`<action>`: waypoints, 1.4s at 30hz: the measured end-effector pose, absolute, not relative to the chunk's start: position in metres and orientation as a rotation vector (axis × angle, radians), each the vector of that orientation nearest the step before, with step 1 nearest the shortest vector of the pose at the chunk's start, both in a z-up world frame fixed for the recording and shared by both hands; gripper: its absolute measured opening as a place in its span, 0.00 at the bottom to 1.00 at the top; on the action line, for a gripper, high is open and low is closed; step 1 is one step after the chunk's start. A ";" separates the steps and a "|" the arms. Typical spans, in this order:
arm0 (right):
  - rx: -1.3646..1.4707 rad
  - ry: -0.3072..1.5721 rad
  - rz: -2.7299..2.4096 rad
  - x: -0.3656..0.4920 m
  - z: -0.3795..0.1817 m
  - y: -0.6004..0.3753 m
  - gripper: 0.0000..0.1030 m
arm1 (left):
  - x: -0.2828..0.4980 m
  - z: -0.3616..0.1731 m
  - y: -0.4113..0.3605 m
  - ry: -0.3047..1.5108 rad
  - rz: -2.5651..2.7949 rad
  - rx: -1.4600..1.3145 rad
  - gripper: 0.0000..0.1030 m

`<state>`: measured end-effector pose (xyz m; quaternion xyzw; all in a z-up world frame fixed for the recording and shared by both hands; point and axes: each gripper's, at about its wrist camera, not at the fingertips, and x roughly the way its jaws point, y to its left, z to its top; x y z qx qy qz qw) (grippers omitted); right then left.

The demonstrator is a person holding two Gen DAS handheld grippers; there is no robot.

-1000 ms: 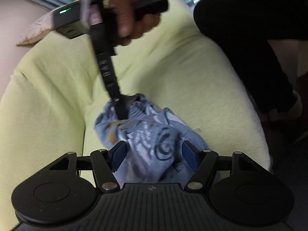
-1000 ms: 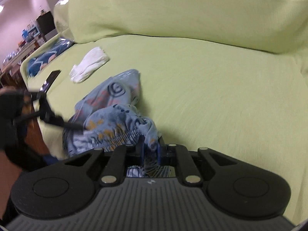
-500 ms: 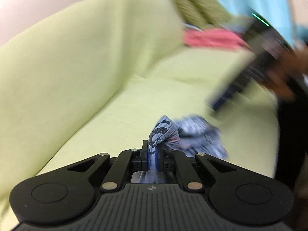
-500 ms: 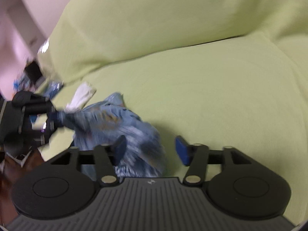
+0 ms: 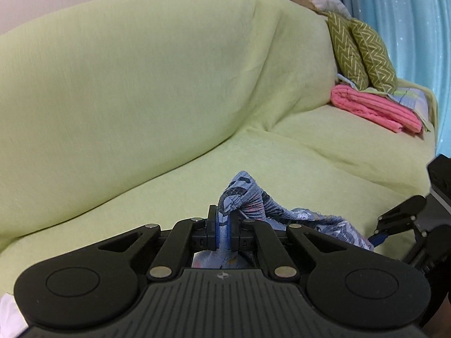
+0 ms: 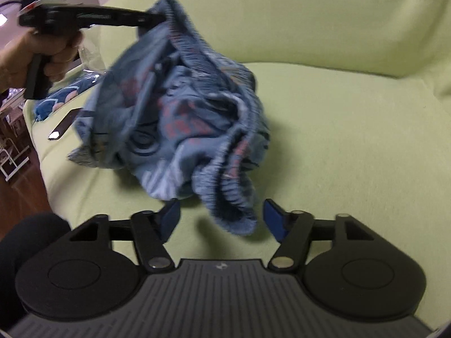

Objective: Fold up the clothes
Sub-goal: 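Lift the pants by the waistband with both grippers, shaking them loose, then stretch the waistband between both grippers and lower the pants onto the sofa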

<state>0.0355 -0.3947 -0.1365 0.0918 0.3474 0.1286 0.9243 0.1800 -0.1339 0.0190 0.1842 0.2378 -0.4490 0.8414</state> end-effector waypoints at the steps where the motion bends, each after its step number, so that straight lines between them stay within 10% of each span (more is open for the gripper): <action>1: 0.214 0.716 0.263 0.037 -0.139 -0.400 0.15 | 0.182 0.015 -0.135 0.512 -0.952 0.387 0.04; 10: 0.184 0.689 0.166 0.031 -0.125 -0.414 0.07 | 0.196 -0.005 -0.133 0.574 -1.003 0.324 0.03; 33: -0.167 0.207 -0.035 -0.153 0.150 -0.394 0.06 | 0.029 0.204 -0.052 0.218 -1.053 0.223 0.04; 42: -0.225 0.379 -0.134 -0.044 0.131 -0.438 0.06 | 0.125 0.144 -0.122 0.359 -0.953 0.163 0.04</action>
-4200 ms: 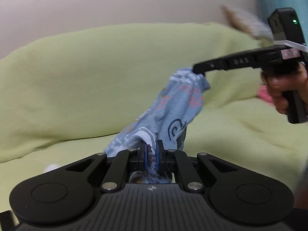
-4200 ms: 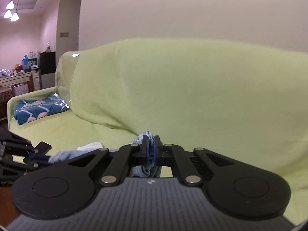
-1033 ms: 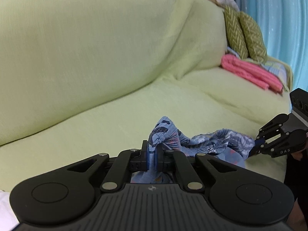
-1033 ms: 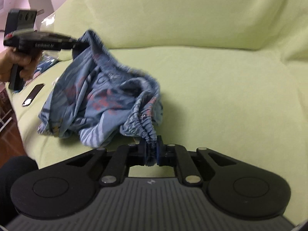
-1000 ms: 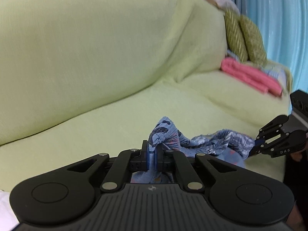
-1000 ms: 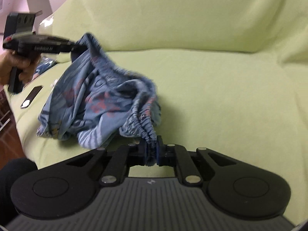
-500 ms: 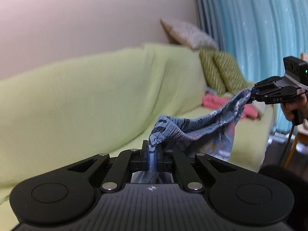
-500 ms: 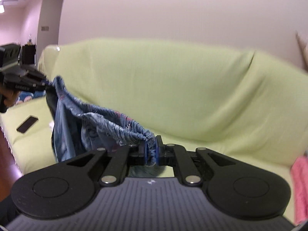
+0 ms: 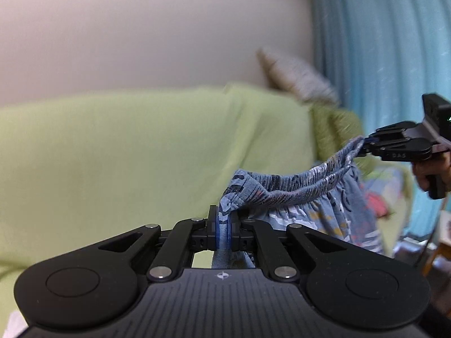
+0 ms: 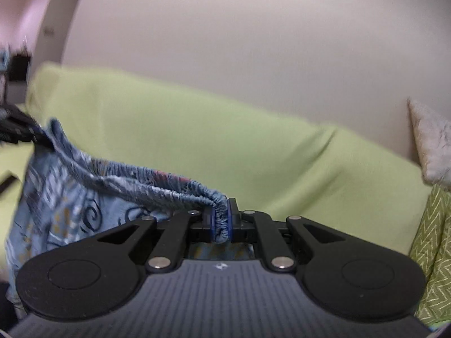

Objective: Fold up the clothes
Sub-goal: 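Stretch the waistband between both grippers and lower the pants onto the sofa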

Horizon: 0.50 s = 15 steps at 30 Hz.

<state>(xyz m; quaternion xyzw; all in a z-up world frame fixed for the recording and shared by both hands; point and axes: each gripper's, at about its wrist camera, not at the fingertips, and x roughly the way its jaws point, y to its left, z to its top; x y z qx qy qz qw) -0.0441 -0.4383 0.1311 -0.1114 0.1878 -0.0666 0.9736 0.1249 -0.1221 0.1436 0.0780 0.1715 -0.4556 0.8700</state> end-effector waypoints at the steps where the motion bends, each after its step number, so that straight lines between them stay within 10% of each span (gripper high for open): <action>1: -0.219 0.424 -0.137 -0.022 0.116 -0.451 0.06 | 0.144 0.126 -0.134 0.400 -0.941 0.155 0.04; 15: -0.044 0.795 -0.181 0.220 -0.121 -0.577 0.06 | 0.336 -0.078 -0.252 0.777 -0.806 0.208 0.03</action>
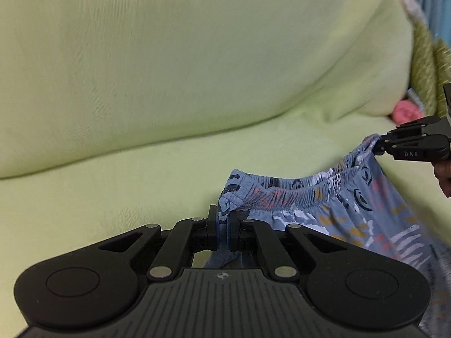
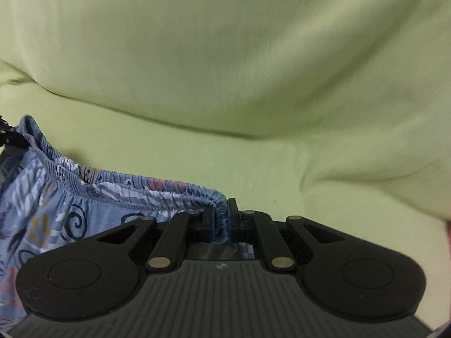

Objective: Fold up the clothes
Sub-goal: 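Stretch the waistband between both grippers and lower the pants onto the sofa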

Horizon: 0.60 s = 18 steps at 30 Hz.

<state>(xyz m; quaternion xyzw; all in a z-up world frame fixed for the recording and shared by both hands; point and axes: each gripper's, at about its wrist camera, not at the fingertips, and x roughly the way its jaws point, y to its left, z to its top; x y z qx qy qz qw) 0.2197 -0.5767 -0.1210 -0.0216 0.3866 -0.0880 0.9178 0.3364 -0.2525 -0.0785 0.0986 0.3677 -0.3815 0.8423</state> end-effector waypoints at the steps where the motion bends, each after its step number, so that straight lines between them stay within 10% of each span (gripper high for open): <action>1: -0.034 0.808 -0.178 0.229 -0.128 -0.578 0.06 | 0.340 -0.084 -0.255 0.785 -0.804 0.213 0.04; 5: 0.016 0.827 -0.172 0.248 -0.147 -0.587 0.13 | 0.344 -0.096 -0.248 0.779 -0.791 0.212 0.23; 8: 0.028 0.804 -0.212 0.238 -0.147 -0.596 0.37 | 0.348 -0.095 -0.243 0.773 -0.759 0.199 0.37; 18: 0.171 0.734 -0.217 0.177 -0.127 -0.611 0.42 | 0.331 -0.069 -0.206 0.763 -0.810 0.116 0.48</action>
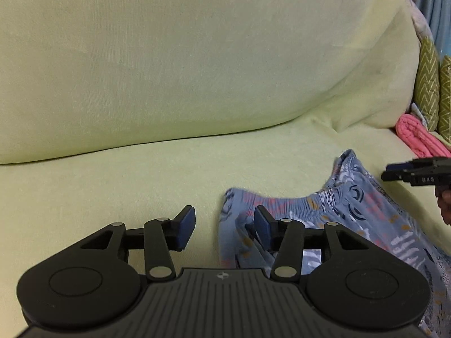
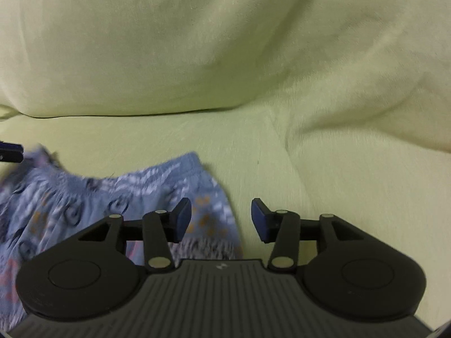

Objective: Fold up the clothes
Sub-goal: 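Stretch the waistband between both grippers and lower the pants onto the sofa, then open both grippers to release the pants flat on the sofa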

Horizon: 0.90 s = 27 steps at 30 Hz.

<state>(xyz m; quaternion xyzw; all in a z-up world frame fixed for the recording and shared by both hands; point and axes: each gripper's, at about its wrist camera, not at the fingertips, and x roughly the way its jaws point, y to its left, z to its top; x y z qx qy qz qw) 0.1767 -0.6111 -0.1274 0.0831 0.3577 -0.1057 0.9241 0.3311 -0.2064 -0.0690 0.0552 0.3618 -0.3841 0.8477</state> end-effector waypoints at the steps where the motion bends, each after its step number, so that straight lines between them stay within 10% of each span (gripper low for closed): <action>1: 0.180 0.736 -0.204 0.173 -0.129 -0.611 0.42 | 0.329 -0.070 -0.207 0.774 -0.821 0.109 0.48; 9: 0.212 0.721 -0.166 0.190 -0.144 -0.614 0.56 | 0.351 -0.092 -0.244 0.781 -0.827 0.122 0.47; 11: 0.254 0.702 -0.160 0.203 -0.147 -0.623 0.54 | 0.356 -0.096 -0.255 0.772 -0.820 0.170 0.08; 14: 0.249 0.706 -0.162 0.224 -0.152 -0.630 0.02 | 0.360 -0.100 -0.264 0.751 -0.820 0.212 0.11; 18: 0.198 0.710 -0.193 0.241 -0.157 -0.630 0.01 | 0.366 -0.101 -0.260 0.750 -0.808 0.178 0.18; 20: 0.214 0.707 -0.220 0.243 -0.158 -0.631 0.07 | 0.368 -0.101 -0.255 0.766 -0.779 0.143 0.38; 23: 0.234 0.707 -0.294 0.229 -0.149 -0.629 0.30 | 0.361 -0.090 -0.235 0.765 -0.745 0.117 0.37; 27: 0.203 0.684 -0.300 0.183 -0.121 -0.601 0.30 | 0.332 -0.068 -0.188 0.781 -0.779 0.118 0.38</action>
